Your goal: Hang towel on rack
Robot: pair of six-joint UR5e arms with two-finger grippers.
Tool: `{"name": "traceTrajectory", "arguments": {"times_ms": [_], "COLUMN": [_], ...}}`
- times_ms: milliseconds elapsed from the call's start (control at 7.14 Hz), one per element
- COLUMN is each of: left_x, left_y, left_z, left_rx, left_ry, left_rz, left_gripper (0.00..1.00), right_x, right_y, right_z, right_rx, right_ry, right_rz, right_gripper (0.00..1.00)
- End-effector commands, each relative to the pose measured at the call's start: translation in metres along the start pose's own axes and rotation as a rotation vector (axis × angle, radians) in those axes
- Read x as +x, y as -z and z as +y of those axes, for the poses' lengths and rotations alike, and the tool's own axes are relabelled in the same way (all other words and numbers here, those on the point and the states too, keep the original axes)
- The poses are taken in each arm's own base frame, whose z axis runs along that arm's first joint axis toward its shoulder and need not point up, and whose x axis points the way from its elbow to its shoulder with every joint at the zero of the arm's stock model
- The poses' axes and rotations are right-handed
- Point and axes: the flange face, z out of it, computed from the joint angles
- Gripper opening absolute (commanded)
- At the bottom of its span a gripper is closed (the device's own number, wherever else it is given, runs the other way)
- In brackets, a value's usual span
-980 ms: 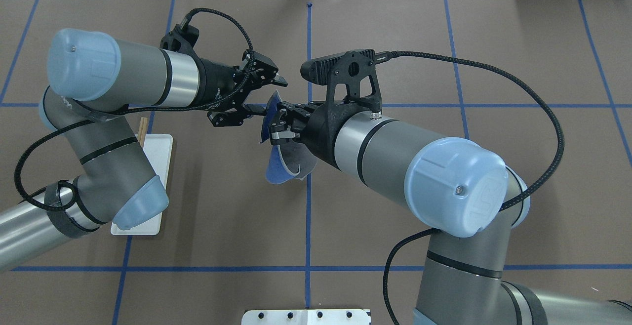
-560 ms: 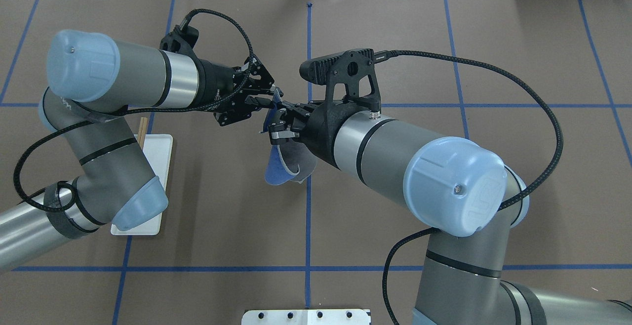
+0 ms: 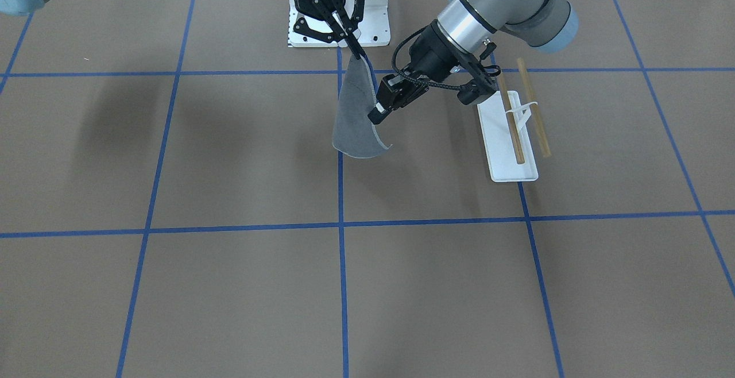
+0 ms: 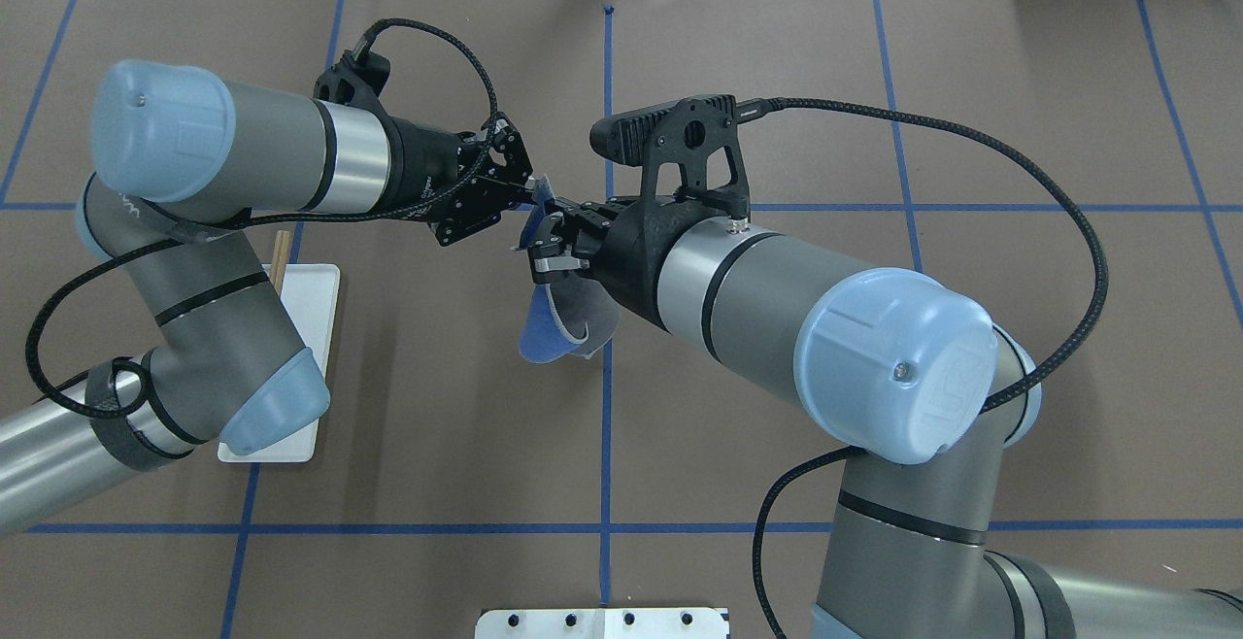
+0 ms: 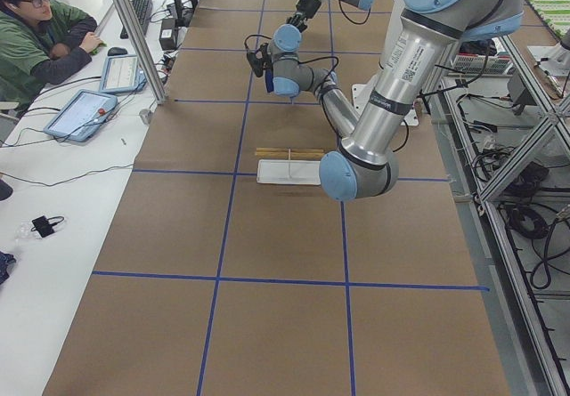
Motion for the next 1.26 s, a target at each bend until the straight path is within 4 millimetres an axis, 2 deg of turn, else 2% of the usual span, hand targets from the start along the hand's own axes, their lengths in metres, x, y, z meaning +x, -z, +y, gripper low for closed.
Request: {"name": "traceTrajectory", "arguments": {"times_ms": [0, 140, 280, 420, 700, 840, 980, 1120], "left_x": [0.0, 0.0, 0.0, 0.002, 0.006, 0.013, 0.002, -0.012], "left_y": [0.001, 0.0, 0.001, 0.004, 0.03, 0.059, 0.086, 0.105], "left_z": [0.001, 0.0, 0.0, -0.006, -0.044, -0.067, -0.094, -0.116], "left_rx": [-0.001, 0.001, 0.002, 0.012, 0.032, 0.008, -0.014, -0.025], "left_ry": [-0.001, 0.001, 0.001, 0.0, -0.01, -0.087, -0.157, -0.242], "left_rz": [0.002, 0.001, 0.003, 0.004, -0.011, -0.023, -0.054, -0.081], "left_gripper": [0.0, 0.0, 0.0, 0.0, 0.0, 0.0, 0.0, 0.0], "right_x": [0.004, 0.004, 0.014, 0.037, 0.112, 0.149, 0.189, 0.235], "right_y": [0.004, 0.006, 0.007, 0.016, 0.025, 0.033, 0.035, 0.028], "right_z": [-0.002, -0.002, -0.007, -0.03, -0.069, -0.082, -0.086, -0.089], "right_rx": [-0.004, -0.014, -0.071, -0.179, -0.345, -0.385, -0.434, -0.488], "right_ry": [-0.083, -0.102, -0.128, -0.145, -0.206, -0.227, -0.203, -0.174], "right_rz": [0.017, 0.026, 0.06, 0.084, 0.236, 0.286, 0.334, 0.405], "right_gripper": [1.0, 1.0, 1.0, 1.0, 1.0, 1.0, 1.0, 1.0]}}
